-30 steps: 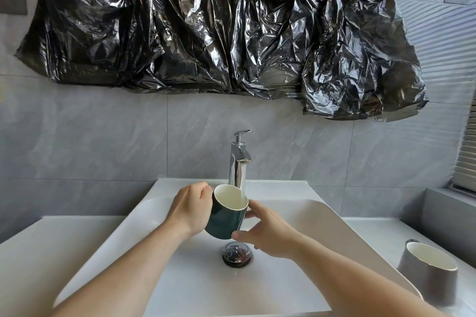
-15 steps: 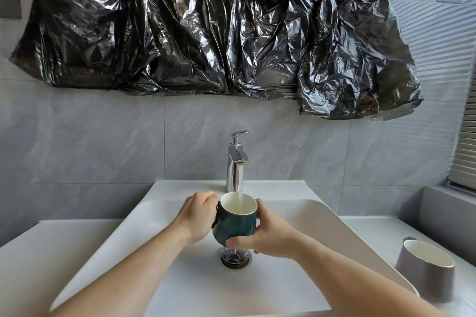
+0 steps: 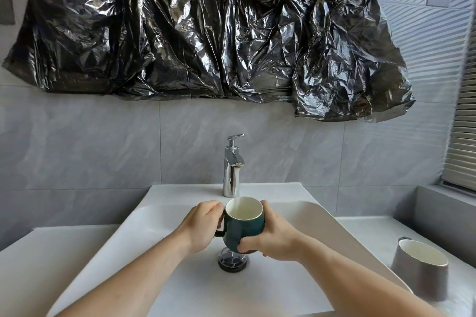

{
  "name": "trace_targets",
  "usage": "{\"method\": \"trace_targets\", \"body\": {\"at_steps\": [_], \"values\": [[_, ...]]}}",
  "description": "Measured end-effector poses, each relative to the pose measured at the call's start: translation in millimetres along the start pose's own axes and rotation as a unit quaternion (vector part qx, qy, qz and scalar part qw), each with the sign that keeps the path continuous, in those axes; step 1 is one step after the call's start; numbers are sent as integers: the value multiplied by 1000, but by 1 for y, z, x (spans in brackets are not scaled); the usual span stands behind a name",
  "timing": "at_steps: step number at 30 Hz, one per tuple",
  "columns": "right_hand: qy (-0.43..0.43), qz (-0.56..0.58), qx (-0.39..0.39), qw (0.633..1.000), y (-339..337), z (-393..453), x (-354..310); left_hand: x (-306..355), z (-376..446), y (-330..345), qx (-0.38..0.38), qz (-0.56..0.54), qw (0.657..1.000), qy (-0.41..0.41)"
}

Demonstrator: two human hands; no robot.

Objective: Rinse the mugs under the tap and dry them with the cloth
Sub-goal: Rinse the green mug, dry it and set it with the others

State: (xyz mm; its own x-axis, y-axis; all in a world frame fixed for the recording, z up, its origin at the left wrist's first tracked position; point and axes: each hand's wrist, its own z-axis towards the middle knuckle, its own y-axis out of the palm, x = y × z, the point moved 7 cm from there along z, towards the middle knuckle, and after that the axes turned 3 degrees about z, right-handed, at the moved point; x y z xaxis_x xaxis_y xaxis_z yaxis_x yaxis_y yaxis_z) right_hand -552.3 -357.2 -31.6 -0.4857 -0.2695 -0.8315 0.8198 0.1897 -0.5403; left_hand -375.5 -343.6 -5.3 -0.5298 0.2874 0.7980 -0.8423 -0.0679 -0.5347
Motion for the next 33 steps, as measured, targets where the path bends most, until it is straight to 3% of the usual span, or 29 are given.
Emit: {"method": "trace_targets", "body": {"at_steps": [18, 29, 33], "values": [[-4, 34, 63, 997, -16, 0, 4, -5, 2, 14, -29, -73, 996, -31], [-58, 110, 99, 987, -19, 3, 0, -6, 7, 8, 5, -70, 997, -14], [-48, 105, 81, 990, -12, 8, 3, -5, 7, -2, 67, -53, 996, -13]]}}
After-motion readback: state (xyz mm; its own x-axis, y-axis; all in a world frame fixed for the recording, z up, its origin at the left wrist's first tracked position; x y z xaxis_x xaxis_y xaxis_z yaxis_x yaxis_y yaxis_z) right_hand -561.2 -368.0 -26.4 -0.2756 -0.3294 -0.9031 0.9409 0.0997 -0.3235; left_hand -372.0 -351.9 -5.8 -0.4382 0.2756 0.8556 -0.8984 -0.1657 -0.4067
